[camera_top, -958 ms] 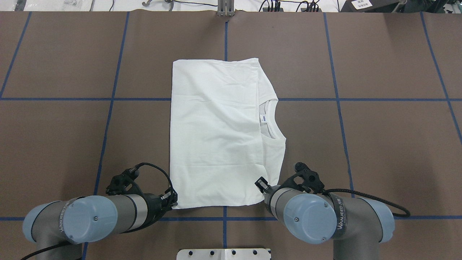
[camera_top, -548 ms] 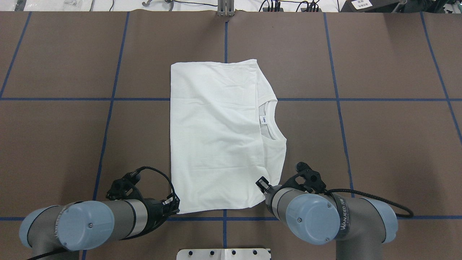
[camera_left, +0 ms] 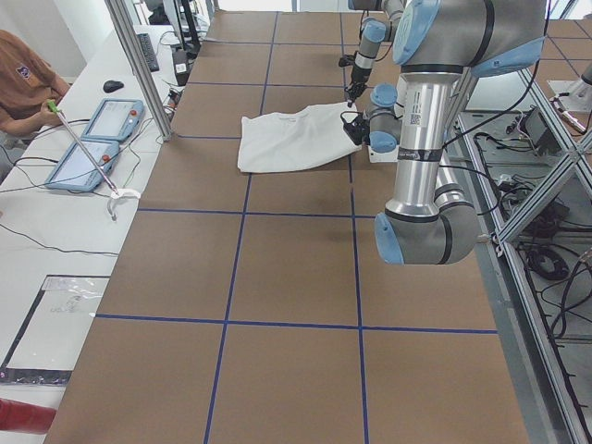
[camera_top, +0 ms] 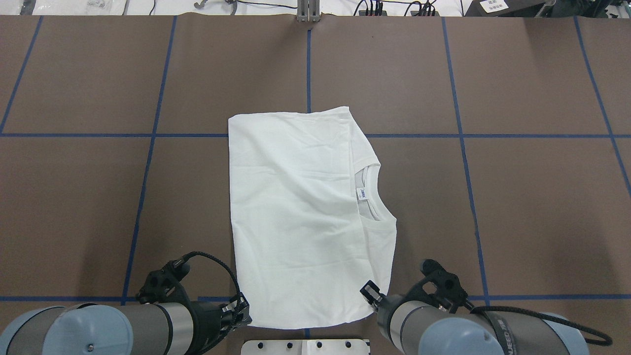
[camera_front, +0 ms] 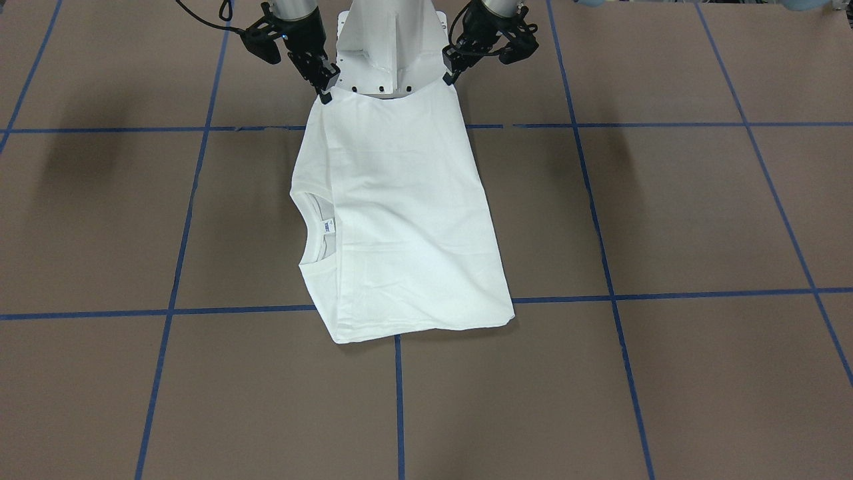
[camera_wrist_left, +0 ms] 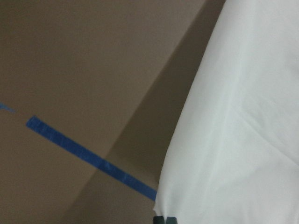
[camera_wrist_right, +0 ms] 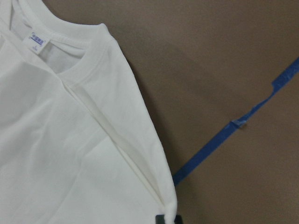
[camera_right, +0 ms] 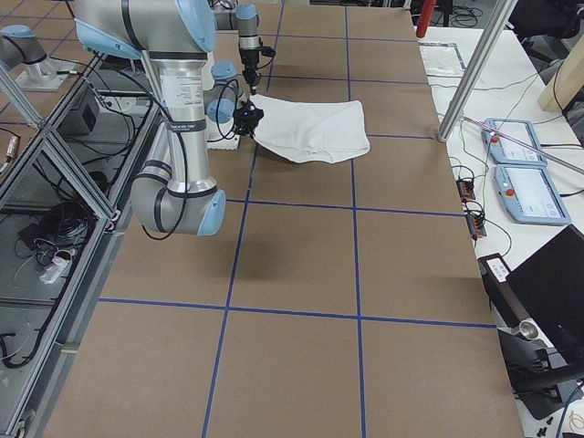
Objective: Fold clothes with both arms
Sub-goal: 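Grasp both near corners of the shirt with both grippers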
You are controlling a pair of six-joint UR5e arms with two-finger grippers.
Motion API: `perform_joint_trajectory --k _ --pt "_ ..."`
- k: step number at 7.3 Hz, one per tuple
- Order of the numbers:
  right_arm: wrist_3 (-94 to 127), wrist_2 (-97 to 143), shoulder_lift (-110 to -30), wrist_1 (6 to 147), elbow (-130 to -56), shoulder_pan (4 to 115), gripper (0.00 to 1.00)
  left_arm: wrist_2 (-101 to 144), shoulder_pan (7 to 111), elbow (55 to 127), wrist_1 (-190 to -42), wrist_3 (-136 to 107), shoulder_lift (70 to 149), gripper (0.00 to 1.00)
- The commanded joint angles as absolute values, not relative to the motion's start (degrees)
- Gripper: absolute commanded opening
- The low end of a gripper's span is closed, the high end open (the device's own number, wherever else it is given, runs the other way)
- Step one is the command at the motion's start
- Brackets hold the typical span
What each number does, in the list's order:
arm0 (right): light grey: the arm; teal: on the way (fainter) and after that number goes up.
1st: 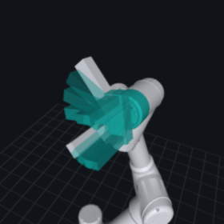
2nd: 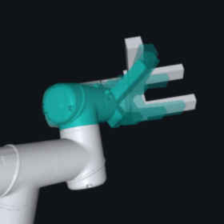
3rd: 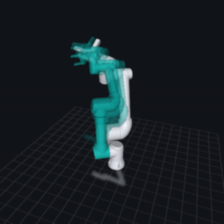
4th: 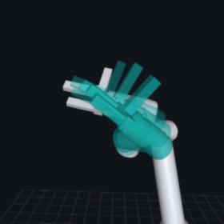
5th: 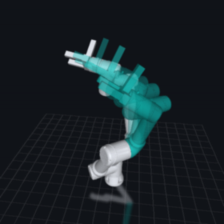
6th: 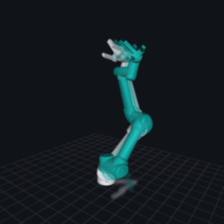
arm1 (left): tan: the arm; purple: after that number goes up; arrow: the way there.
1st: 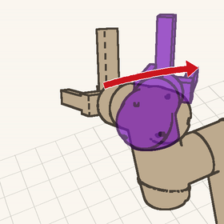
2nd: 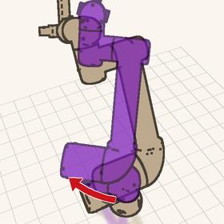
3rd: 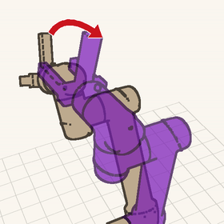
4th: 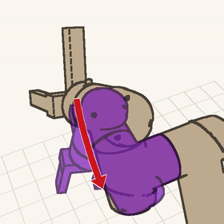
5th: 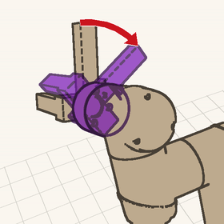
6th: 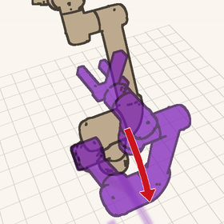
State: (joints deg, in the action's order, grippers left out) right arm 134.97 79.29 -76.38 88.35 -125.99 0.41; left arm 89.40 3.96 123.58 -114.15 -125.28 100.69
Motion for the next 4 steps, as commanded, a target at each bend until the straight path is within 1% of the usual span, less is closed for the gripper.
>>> perform_joint_trajectory --k 1,2,3,4 --pt "137.7 76.3 -76.8 91.2 -128.2 -4.1 0.00 89.6 3.6 125.6 -112.1 -125.3 100.3 0.00" --pt "138.3 76.3 -76.7 91.3 -128.8 -4.0 0.00 89.7 3.7 126.7 -112.0 -125.2 99.6 0.00" --pt "137.9 76.9 -76.2 91.4 -129.0 0.2 0.00 90.2 4.4 128.7 -112.0 -124.6 99.6 0.00" --pt "135.6 80.5 -75.4 91.4 -129.5 6.6 0.00 90.3 6.7 128.8 -112.0 -123.2 99.9 0.00"
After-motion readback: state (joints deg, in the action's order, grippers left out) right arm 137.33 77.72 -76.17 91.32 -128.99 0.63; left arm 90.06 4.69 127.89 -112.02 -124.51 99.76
